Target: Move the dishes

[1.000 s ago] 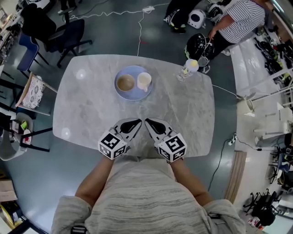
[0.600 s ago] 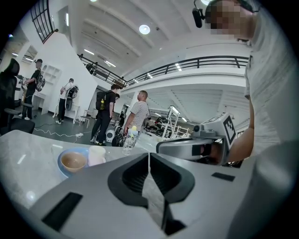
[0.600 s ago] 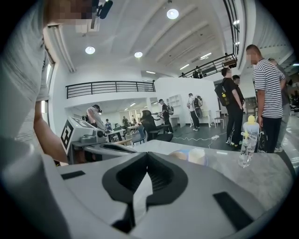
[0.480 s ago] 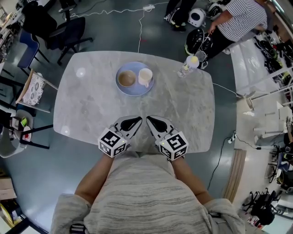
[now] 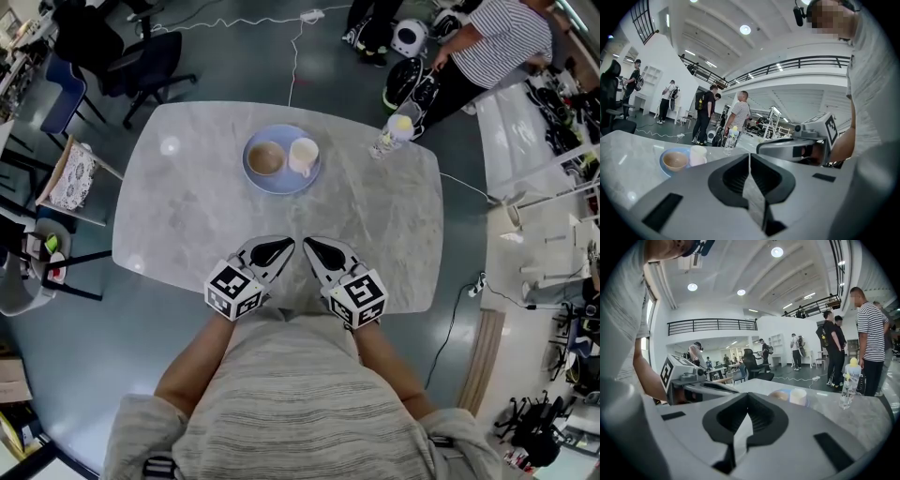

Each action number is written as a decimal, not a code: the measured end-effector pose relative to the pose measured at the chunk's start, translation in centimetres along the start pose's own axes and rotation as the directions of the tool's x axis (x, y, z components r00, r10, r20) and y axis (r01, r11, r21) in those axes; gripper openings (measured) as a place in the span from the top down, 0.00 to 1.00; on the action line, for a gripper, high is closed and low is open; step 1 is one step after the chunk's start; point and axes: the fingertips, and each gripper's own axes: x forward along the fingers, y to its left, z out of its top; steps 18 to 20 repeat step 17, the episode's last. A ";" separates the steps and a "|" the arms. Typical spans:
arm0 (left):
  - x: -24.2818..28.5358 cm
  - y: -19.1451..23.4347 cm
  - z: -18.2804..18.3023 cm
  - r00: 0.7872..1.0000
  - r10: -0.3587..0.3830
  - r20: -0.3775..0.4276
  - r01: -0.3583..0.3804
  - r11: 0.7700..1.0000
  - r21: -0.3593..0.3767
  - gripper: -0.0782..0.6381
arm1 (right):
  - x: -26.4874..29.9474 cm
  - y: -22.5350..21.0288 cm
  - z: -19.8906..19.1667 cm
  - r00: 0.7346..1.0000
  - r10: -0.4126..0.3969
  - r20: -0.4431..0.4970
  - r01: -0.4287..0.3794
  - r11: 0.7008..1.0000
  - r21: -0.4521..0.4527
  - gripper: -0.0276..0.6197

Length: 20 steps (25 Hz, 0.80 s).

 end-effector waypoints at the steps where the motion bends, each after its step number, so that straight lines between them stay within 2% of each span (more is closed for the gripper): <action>1: 0.0 -0.1 0.1 1.000 -0.001 -0.001 0.001 1.000 0.002 0.85 | -0.1 0.0 0.1 1.000 -0.002 0.001 0.002 1.000 0.001 0.93; 20: 0.9 -0.7 0.3 0.999 -0.031 -0.010 0.031 0.999 0.010 0.85 | -0.5 -0.5 -0.2 1.000 -0.015 -0.006 0.015 1.000 0.011 0.93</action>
